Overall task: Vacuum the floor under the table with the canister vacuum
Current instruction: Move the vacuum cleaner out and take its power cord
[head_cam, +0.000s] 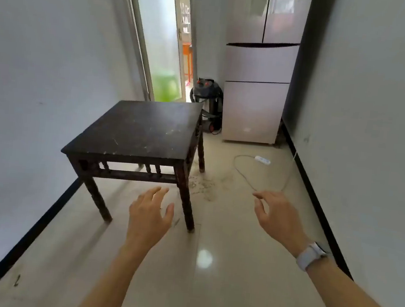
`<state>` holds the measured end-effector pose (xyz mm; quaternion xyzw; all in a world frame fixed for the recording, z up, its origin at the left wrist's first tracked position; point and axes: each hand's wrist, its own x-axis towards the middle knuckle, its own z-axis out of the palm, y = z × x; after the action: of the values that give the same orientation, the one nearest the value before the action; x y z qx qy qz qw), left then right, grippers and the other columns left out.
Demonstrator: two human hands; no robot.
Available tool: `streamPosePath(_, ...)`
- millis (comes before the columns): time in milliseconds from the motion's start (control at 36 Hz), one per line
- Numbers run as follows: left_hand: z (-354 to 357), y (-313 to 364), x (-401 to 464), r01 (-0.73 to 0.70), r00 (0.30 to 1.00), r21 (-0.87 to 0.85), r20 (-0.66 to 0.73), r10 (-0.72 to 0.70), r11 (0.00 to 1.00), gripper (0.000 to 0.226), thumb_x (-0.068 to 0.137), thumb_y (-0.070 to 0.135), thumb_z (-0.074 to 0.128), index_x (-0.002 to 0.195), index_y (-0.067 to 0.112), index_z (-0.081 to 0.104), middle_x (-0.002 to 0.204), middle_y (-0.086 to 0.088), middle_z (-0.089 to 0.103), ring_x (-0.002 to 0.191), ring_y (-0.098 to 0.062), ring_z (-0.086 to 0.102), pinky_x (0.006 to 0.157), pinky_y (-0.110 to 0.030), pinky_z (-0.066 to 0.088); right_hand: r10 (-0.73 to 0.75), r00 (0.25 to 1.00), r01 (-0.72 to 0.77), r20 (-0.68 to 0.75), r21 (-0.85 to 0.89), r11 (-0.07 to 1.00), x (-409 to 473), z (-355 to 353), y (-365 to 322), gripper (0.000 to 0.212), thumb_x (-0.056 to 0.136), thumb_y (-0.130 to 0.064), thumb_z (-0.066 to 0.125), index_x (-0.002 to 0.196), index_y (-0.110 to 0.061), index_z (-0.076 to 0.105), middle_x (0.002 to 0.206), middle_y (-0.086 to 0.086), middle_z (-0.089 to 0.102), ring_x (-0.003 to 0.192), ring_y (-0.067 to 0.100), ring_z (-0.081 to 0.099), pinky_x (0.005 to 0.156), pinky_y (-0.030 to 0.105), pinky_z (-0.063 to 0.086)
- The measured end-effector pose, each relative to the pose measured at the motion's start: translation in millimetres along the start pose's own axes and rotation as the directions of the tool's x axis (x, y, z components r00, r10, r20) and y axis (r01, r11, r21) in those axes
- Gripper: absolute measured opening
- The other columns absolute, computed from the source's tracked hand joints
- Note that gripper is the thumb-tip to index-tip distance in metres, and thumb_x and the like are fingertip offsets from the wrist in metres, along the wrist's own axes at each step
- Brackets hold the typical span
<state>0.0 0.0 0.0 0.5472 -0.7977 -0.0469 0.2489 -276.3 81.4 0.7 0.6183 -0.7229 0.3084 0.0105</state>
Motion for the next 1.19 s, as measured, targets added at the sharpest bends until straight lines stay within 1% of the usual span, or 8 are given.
streamPosePath(56, 28.0, 12.0, 31.4, 0.053, 0.998, -0.068, 0.037, -0.051, 0.996, 0.044, 0.091, 0.025, 0.061, 0.132, 0.011, 0.055, 0.135, -0.008, 0.055, 0.127, -0.024, 0.048, 0.105, -0.042, 0.038, 0.056, 0.998, -0.057, 0.017, 0.044, 0.997, 23.6, 9.2, 29.1, 0.025, 0.086, -0.02, 0.053, 0.101, -0.011, 0.072, 0.097, 0.004, 0.072, 0.091, 0.026, 0.065, 0.077, 0.034, 0.052)
streamPosePath(139, 65.8, 39.2, 86.1, 0.068, 0.993, -0.099, 0.098, -0.059, 0.993, 0.042, 0.091, 0.025, 0.06, 0.131, 0.011, 0.056, 0.133, -0.006, 0.056, 0.124, -0.022, 0.051, 0.103, -0.039, 0.04, 0.149, 0.981, -0.159, 0.128, 0.073, 0.985, 66.7, 19.2, 72.7, 0.024, 0.091, -0.017, 0.056, 0.111, -0.013, 0.069, 0.11, 0.002, 0.069, 0.101, 0.021, 0.063, 0.086, 0.035, 0.051)
streamPosePath(389, 148.9, 92.4, 231.9, 0.1, 0.979, -0.141, 0.191, -0.072, 0.985, 0.041, 0.092, 0.024, 0.061, 0.13, 0.01, 0.057, 0.127, -0.007, 0.06, 0.114, -0.025, 0.058, 0.097, -0.044, 0.048, 0.157, 0.963, -0.177, 0.22, 0.076, 0.981, 213.0, 46.8, 156.5, 0.026, 0.093, -0.017, 0.053, 0.115, -0.013, 0.066, 0.113, 0.003, 0.068, 0.106, 0.022, 0.061, 0.086, 0.032, 0.048)
streamPosePath(472, 171.6, 85.6, 269.0, 0.143, 0.967, -0.125, 0.23, -0.111, 0.982, 0.042, 0.093, 0.026, 0.059, 0.132, 0.011, 0.055, 0.13, -0.006, 0.058, 0.114, -0.023, 0.057, 0.097, -0.045, 0.048, 0.131, 0.96, -0.152, 0.249, 0.068, 0.986, 255.2, 66.5, 173.4, 0.027, 0.094, -0.017, 0.053, 0.116, -0.011, 0.065, 0.113, 0.004, 0.067, 0.107, 0.022, 0.058, 0.088, 0.03, 0.045)
streamPosePath(611, 214.1, 60.5, 365.9, 0.185, 0.951, -0.102, 0.27, -0.152, 0.977, 0.045, 0.094, 0.03, 0.057, 0.135, 0.012, 0.051, 0.137, -0.003, 0.051, 0.118, -0.019, 0.054, 0.101, -0.038, 0.046, 0.098, 0.956, -0.116, 0.277, 0.053, 0.992, 350.9, 116.5, 208.4, 0.027, 0.092, -0.018, 0.052, 0.112, -0.006, 0.067, 0.108, 0.01, 0.068, 0.106, 0.03, 0.055, 0.093, 0.037, 0.043)
streamPosePath(861, 276.8, 27.6, 593.7, 0.127, 0.961, -0.095, 0.257, -0.099, 0.987, 0.045, 0.096, 0.028, 0.052, 0.138, 0.011, 0.048, 0.142, -0.005, 0.045, 0.126, -0.022, 0.048, 0.104, -0.04, 0.04, 0.139, 0.936, -0.138, 0.323, -0.026, 0.99, 563.9, 190.9, 241.0, 0.03, 0.095, -0.022, 0.05, 0.12, -0.014, 0.063, 0.119, 0.006, 0.063, 0.119, 0.025, 0.048, 0.097, 0.043, 0.042)
streamPosePath(1083, 331.8, 26.7, 746.8, 0.103, 0.948, -0.114, 0.311, -0.063, 0.988, 0.044, 0.096, 0.026, 0.051, 0.137, 0.012, 0.048, 0.138, -0.005, 0.05, 0.121, -0.025, 0.05, 0.099, -0.043, 0.044, 0.16, 0.922, -0.16, 0.352, -0.029, 0.987, 707.7, 227.4, 275.0, 0.032, 0.096, -0.021, 0.048, 0.124, -0.012, 0.059, 0.126, 0.005, 0.059, 0.123, 0.021, 0.047, 0.103, 0.029, 0.032)
streamPosePath(1194, 371.8, 23.9, 809.7, 0.133, 0.935, -0.129, 0.345, -0.081, 0.983, 0.045, 0.096, 0.026, 0.05, 0.139, 0.014, 0.045, 0.141, -0.003, 0.046, 0.124, -0.023, 0.048, 0.1, -0.04, 0.043, 0.171, 0.915, -0.179, 0.365, -0.012, 0.984, 772.7, 252.7, 308.6, 0.029, 0.096, -0.016, 0.048, 0.12, -0.007, 0.061, 0.121, 0.008, 0.061, 0.117, 0.023, 0.049, 0.101, 0.029, 0.033)
